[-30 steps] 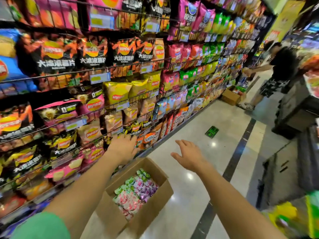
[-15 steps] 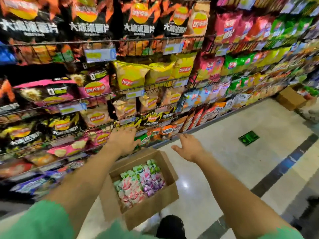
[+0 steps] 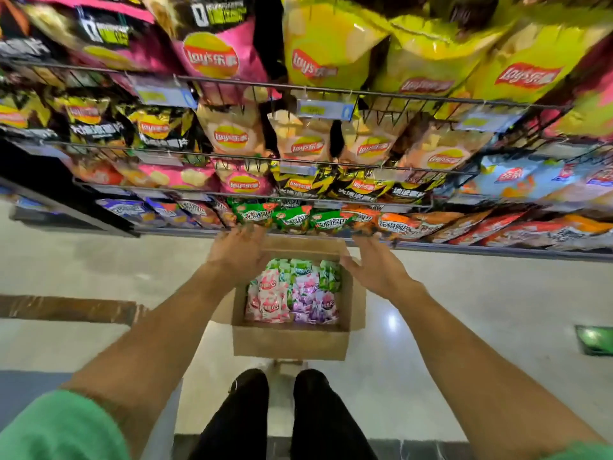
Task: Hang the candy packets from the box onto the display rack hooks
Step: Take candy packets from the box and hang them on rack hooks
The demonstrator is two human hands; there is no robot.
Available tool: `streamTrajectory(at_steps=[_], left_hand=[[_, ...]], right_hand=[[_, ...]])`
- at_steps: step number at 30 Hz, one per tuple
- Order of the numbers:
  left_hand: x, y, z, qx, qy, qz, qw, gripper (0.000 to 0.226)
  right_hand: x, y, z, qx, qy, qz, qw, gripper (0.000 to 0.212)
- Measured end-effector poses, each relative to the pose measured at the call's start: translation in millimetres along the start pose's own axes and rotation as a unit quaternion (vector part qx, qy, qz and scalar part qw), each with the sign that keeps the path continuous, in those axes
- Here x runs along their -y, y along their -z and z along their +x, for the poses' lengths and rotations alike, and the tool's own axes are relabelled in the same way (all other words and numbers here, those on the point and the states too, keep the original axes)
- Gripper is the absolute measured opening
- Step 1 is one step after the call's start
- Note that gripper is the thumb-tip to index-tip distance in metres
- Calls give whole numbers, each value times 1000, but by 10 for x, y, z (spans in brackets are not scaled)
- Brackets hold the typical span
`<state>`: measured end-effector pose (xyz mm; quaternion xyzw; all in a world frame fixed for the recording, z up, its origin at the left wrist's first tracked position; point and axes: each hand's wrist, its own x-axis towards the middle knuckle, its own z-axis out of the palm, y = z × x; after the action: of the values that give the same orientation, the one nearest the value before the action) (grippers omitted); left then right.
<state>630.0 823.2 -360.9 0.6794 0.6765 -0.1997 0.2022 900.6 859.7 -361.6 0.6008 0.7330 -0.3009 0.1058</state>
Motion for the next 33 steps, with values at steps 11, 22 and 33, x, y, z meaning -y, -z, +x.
streamTrajectory(at_steps=[11,22,33], left_hand=[[135,-1965,1246,59,52,-106,991,60],[200,-4857,2555,140,126,-226,956,74],[151,-6155,2953,86,308,-415,852,83]], right_hand=[[-856,-2211,1483,103,-43,18,994,54],[-1929,-4638,2561,152,-140,89,974,45],[-2431,-5800,3133,65,-276,207,936,48]])
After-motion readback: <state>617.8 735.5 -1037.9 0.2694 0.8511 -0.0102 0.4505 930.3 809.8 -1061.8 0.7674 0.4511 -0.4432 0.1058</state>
